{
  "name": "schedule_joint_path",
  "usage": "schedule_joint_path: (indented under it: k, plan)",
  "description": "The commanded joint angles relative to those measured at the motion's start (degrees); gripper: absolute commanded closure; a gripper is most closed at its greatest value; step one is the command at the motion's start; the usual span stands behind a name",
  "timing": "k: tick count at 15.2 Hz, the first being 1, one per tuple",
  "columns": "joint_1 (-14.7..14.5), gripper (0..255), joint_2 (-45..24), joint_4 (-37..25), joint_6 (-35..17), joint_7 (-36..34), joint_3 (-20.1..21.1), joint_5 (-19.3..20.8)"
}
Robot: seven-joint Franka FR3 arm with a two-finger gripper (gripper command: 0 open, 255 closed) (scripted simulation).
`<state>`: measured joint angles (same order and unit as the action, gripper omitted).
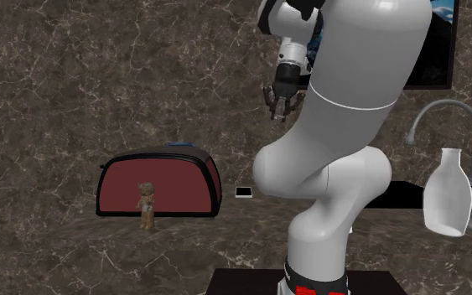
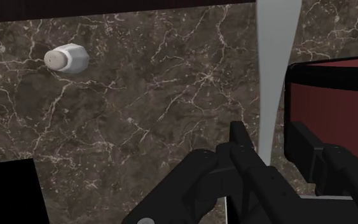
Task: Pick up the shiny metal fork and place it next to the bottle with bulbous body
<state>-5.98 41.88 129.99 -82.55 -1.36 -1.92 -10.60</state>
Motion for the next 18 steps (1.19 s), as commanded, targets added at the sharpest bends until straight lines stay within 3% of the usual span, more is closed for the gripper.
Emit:
schedule_joint_path:
  k: [1, 9, 18]
  plan:
    - [0.82, 255, -0.05, -0.11, 0.56, 2.71, -2.39, 1.90]
    - [3.78, 255, -3.45, -3.97, 2.32, 13.89, -12.39, 9.26]
    - [5.52, 255, -12.12, -12.88, 3.01, 27.17, -23.90, 15.06]
